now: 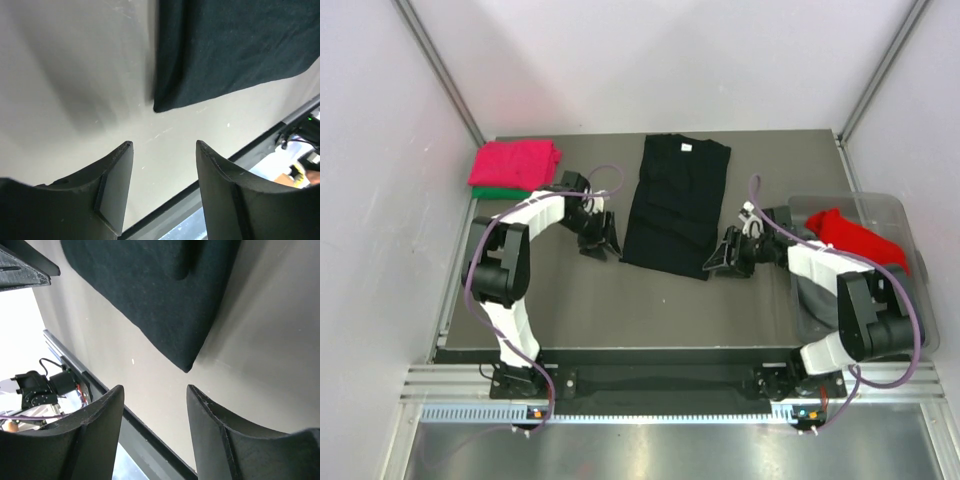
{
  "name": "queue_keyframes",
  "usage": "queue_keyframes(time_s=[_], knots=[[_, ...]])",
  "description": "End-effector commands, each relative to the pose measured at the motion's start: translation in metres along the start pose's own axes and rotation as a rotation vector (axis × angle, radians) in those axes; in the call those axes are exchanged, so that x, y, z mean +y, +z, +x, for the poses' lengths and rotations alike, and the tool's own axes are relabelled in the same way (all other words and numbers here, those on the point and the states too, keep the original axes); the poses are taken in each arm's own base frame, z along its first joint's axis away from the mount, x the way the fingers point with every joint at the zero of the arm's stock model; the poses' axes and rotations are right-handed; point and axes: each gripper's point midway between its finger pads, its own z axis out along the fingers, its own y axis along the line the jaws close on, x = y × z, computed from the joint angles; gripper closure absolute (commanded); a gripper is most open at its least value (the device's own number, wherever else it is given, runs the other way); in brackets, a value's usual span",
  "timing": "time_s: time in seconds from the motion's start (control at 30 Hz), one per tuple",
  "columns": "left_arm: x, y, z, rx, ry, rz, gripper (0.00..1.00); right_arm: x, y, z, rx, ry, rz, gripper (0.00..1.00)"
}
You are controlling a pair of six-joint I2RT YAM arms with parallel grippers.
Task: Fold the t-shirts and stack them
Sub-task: Fold the tshirt
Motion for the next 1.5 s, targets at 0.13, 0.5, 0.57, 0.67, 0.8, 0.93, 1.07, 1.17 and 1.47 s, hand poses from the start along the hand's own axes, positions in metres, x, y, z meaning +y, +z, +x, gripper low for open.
queue_keyframes(time_s=[0.13, 0.5, 0.57, 0.67, 0.8, 0.93, 1.07, 1.17, 1.47], knots=[[-0.012, 0.01, -0.005, 0.034, -0.031, 0.098, 0.41, -0.002, 0.015, -0.006, -0.008, -0.017, 0.002, 0.46], [-0.011, 0.027, -0.003, 0.072, -0.075, 0.15, 0.44, -0.003, 0.042, -0.001, 0.045, -0.005, 0.013, 0.47], [-0.011, 0.03, -0.005, 0.074, -0.081, 0.155, 0.44, -0.002, 0.048, 0.001, 0.057, -0.007, 0.008, 0.47], [-0.01, 0.034, -0.006, 0.088, -0.093, 0.166, 0.45, -0.001, 0.052, 0.002, 0.06, -0.009, 0.011, 0.47], [-0.013, 0.038, -0.009, 0.097, -0.104, 0.189, 0.47, -0.004, 0.055, 0.003, 0.062, 0.001, 0.022, 0.48], [-0.014, 0.044, -0.01, 0.116, -0.124, 0.211, 0.51, -0.008, 0.053, 0.004, 0.059, -0.002, 0.052, 0.48], [-0.013, 0.047, -0.008, 0.122, -0.139, 0.215, 0.6, -0.013, 0.048, 0.002, 0.04, 0.001, 0.082, 0.49], [-0.014, 0.049, -0.006, 0.122, -0.158, 0.229, 0.75, -0.022, 0.042, -0.002, 0.016, 0.005, 0.128, 0.56], [-0.024, 0.029, 0.002, 0.051, -0.155, 0.234, 1.0, -0.049, 0.014, -0.042, -0.1, -0.014, 0.191, 1.0]])
